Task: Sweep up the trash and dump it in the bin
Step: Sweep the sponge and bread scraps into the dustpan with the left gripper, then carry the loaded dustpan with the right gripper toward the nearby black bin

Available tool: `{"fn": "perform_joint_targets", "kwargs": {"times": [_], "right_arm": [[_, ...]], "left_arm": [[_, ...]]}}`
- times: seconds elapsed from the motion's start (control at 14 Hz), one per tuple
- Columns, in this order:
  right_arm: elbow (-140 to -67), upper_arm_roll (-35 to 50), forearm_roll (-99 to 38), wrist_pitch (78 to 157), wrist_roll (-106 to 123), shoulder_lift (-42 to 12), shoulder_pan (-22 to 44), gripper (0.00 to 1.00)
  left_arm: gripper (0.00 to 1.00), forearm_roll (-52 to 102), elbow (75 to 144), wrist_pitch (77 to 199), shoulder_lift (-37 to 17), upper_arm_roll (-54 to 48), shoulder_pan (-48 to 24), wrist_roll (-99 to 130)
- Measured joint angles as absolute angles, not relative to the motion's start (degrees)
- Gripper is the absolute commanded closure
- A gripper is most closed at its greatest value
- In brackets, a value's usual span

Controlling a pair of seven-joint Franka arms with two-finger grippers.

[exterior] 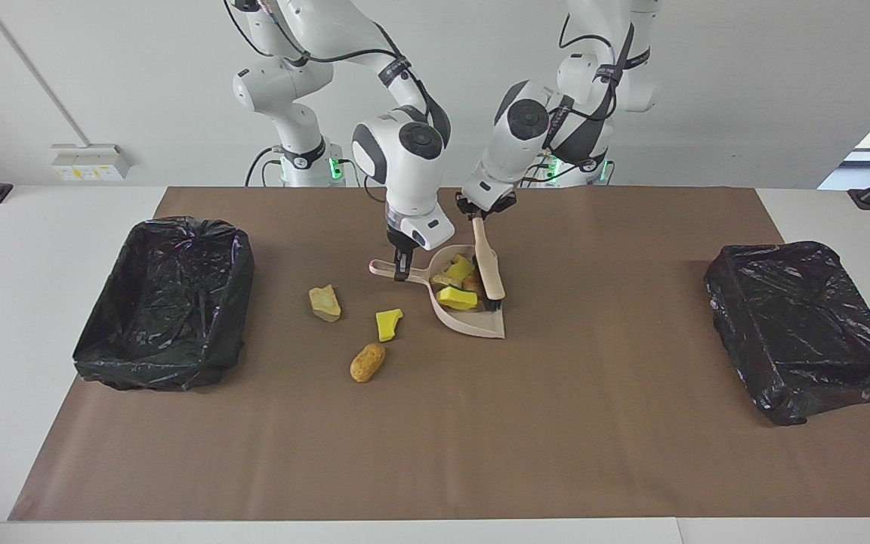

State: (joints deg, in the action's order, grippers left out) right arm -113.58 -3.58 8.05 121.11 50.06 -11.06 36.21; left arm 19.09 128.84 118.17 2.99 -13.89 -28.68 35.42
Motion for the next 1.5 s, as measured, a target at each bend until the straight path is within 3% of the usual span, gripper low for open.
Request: {"fn": "perform_joint_targets", "kwargs": {"times": [0.43, 0.86, 1.21, 1.5], "right_arm": [[-113.6, -3.6, 8.1, 121.1, 50.1, -11.1, 36.2, 1.00], [-113.2, -3.6, 8.0, 121.1, 50.0, -10.8, 35.4, 1.00], [-111.1, -3.6, 5.1, 115.9, 50.2, -7.1, 29.6, 1.00], [-107.3, -3.8, 1.9, 109.8, 52.7, -2.9, 22.8, 1.00]], "left_arm": [[1.00, 13.2, 126.9, 106.1, 3.5, -12.7, -28.4, 35.4], [1.00, 9.2, 126.6, 100.3, 8.2, -12.9, -27.3, 35.4], [1.00, 8.9, 129.2, 100.9, 10.9, -13.6, -29.2, 38.2], [1.00, 8.9, 133.6, 105.7, 13.2, -14.0, -36.1, 45.6]]}}
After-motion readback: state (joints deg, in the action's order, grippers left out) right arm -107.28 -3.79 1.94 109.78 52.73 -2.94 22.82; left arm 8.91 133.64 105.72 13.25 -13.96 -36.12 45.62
